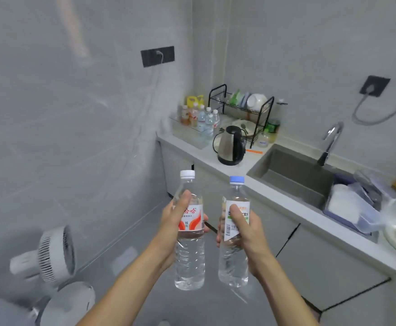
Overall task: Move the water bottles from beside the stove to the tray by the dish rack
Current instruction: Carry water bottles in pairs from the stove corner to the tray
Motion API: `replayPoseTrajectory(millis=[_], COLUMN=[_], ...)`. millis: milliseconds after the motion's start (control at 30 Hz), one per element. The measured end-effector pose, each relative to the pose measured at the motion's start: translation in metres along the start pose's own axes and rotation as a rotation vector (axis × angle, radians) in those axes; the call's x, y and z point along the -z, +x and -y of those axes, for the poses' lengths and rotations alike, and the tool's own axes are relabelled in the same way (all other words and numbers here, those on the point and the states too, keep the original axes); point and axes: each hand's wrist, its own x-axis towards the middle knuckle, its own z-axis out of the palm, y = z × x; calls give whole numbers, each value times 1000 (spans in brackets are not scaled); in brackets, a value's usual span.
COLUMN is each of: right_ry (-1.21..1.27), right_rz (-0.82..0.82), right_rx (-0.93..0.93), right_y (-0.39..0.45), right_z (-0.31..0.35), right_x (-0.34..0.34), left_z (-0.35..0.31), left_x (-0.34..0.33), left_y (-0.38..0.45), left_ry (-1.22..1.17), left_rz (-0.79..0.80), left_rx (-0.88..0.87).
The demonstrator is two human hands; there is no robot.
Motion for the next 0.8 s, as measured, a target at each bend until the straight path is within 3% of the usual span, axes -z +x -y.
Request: replayPoseTrajectory(millis=[233, 467, 800], right_ry=[-70, 10, 17], right_rz=[109, 39, 16], right_rx=[-35, -11, 5], right_y=[145, 276, 417], right_z=[-3, 17, 16], right_x=[-81, -151, -211], left_z=[-35, -105, -169], left_x=[70, 116, 162], left_y=[130, 270, 410], left_ry=[-82, -85, -42], left_rz=[-102, -47, -38], left_rx=[-30, -25, -63])
